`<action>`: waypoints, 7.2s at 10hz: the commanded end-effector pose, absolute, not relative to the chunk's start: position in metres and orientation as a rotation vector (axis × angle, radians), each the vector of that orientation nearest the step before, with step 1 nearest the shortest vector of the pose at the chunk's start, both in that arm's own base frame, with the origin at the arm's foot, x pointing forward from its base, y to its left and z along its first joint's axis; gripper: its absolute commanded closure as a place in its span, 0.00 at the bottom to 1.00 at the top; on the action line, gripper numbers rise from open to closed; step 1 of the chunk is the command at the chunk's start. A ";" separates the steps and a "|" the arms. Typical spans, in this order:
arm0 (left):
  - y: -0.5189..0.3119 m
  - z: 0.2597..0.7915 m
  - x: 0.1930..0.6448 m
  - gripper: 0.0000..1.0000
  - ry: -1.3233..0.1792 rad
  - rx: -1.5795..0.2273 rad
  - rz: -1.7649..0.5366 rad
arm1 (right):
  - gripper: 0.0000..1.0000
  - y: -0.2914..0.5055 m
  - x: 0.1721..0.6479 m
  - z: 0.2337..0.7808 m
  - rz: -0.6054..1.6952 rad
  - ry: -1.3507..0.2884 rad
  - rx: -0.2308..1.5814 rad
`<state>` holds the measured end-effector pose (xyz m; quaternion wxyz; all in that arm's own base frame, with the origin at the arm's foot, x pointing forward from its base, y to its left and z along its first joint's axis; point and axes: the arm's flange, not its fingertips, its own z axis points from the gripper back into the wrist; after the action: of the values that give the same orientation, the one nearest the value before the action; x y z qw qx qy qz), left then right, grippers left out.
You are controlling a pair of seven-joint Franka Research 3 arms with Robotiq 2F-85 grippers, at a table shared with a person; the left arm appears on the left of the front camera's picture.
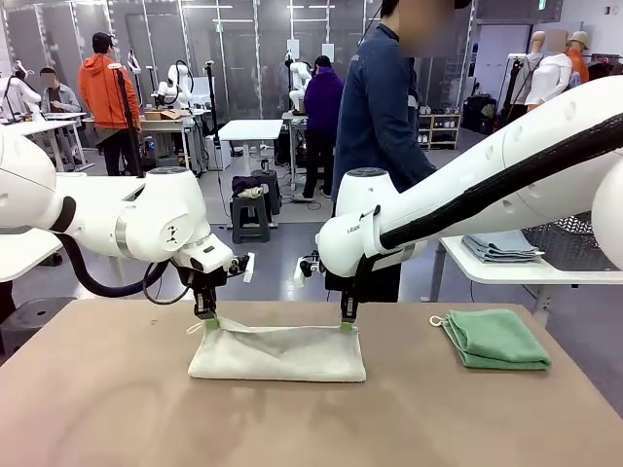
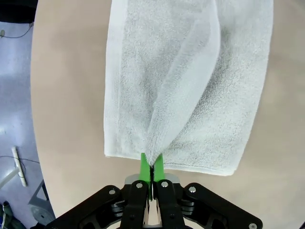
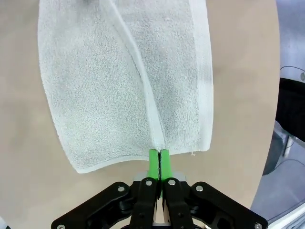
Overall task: Fold the towels and place them in the basket.
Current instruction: When a person lays out a Towel with hook on the table, fold it in half twice.
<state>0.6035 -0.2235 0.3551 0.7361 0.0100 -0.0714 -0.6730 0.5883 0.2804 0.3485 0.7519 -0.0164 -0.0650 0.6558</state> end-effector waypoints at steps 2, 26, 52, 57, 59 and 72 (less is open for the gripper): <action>-0.220 0.354 0.609 0.77 -0.142 0.062 -1.442 | 0.79 0.277 0.594 0.346 1.433 -0.176 -0.063; -0.044 0.406 0.515 0.02 -0.838 -0.818 -1.515 | 0.00 0.256 0.484 0.381 0.286 -0.190 0.240; -0.042 0.401 0.511 0.02 -0.811 -0.812 -1.472 | 0.45 0.270 0.563 0.282 -0.048 -0.144 0.084; -0.042 0.401 0.511 0.02 -0.811 -0.812 -1.472 | 0.94 0.268 0.562 0.277 -0.062 -0.137 0.040; -0.042 0.401 0.511 0.02 -0.811 -0.812 -1.472 | 1.00 0.267 0.562 0.276 -0.058 -0.130 0.030; -0.042 0.401 0.511 0.02 -0.811 -0.812 -1.472 | 1.00 0.309 0.538 0.409 0.184 -0.215 -0.113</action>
<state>0.5113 -0.0432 0.3984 0.5953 -0.3545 -0.3497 -0.6307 0.5170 0.2792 0.4182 0.9869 -0.0387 -0.1258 0.0932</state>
